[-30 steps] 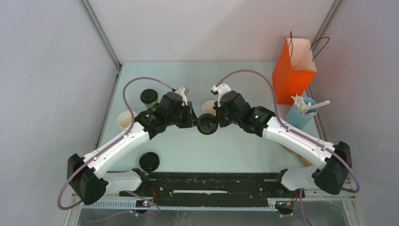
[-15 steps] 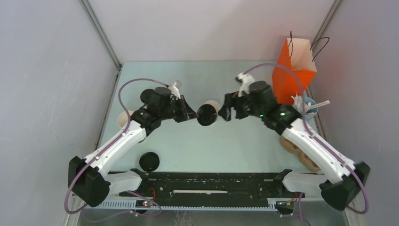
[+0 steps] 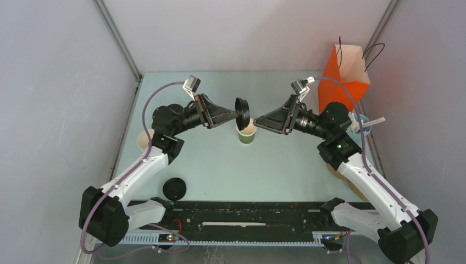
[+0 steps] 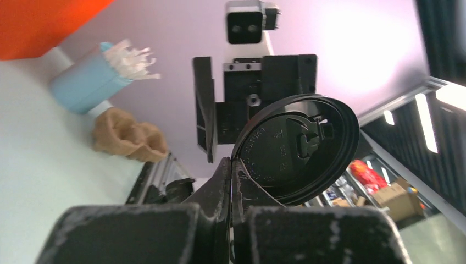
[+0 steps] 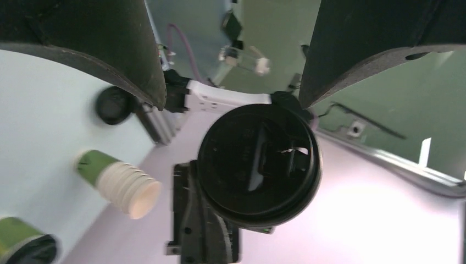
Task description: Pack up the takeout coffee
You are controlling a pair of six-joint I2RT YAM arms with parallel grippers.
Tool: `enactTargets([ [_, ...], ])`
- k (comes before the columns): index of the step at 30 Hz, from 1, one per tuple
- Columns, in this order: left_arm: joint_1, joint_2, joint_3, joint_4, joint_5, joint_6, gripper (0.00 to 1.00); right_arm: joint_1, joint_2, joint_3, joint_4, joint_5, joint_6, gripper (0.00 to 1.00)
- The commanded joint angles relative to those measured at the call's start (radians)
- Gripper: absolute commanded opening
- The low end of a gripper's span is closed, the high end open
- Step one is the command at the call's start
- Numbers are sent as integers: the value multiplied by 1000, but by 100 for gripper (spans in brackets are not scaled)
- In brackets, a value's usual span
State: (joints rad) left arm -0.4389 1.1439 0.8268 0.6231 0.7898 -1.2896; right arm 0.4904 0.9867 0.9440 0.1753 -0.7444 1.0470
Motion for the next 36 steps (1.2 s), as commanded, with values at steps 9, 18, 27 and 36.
enactTargets([
  [9,0,-9,-71,357,43,-226,0,121,73,10,393,-2,264,100],
  [18,0,-4,-79,348,52,-214,0,132,151,42,450,-22,298,100],
  [27,0,-11,-80,277,64,-160,0,134,148,62,468,-30,295,100],
  [36,0,-13,-77,269,66,-155,0,138,157,65,474,-21,291,100],
])
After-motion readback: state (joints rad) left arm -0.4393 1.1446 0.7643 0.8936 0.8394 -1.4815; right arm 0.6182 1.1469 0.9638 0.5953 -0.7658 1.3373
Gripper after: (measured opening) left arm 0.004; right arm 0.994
